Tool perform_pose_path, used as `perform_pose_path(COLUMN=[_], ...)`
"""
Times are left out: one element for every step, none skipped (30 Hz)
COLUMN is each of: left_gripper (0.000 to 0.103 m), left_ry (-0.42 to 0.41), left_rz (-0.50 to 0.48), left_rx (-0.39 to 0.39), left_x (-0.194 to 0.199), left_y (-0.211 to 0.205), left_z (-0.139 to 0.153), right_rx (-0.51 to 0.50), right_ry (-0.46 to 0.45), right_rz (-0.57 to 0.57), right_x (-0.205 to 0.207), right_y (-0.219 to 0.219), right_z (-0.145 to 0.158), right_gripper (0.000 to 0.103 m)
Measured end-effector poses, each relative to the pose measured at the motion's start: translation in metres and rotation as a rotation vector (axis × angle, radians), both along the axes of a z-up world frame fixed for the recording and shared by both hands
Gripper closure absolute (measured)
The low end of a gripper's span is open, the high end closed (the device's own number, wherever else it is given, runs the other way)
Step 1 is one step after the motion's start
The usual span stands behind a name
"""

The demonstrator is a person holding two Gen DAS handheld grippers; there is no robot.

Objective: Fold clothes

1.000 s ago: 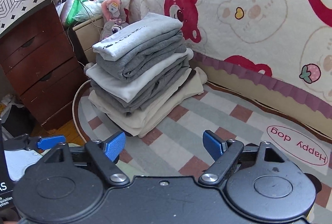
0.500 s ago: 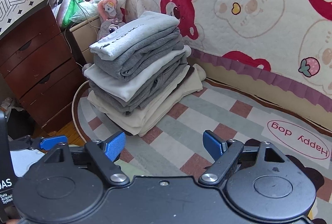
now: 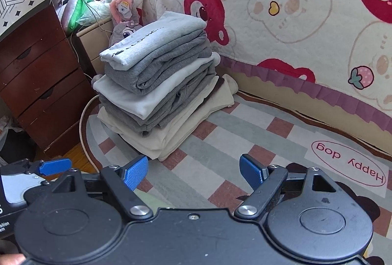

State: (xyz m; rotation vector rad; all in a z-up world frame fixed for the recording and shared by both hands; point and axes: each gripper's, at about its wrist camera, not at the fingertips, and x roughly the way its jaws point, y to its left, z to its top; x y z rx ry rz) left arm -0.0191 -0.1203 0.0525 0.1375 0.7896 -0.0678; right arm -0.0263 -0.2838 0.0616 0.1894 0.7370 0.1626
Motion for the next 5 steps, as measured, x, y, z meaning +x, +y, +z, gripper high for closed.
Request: perform_pose_path(left_gripper=[0.0, 0.0, 0.0, 0.0, 0.0], left_ry=[-0.004, -0.001, 0.002, 0.005, 0.006], left_rz=[-0.004, -0.019, -0.032, -0.027, -0.023], left_rx=[-0.001, -0.004, -0.008, -0.013, -0.017], left_x=[-0.0006, -0.0004, -0.0001, 0.0004, 0.0009], left_y=[0.0009, 0.0015, 0.0024, 0.0043, 0.0061], left_z=[0.0003, 0.0004, 0.0004, 0.0004, 0.0004], right_rx=[-0.009, -0.018, -0.023, -0.022, -0.013], right_ry=[-0.005, -0.016, -0.028, -0.038, -0.046], right_rz=[0.006, 0.011, 0.013, 0.009, 0.0], right_x=[-0.0002, -0.001, -0.0024, -0.0036, -0.0047], right_y=[0.0018, 0.0033, 0.004, 0.0041, 0.0034], right_z=[0.0012, 0.0029, 0.0047, 0.0068, 0.0089], right_gripper=[0.018, 0.018, 0.018, 0.018, 0.018])
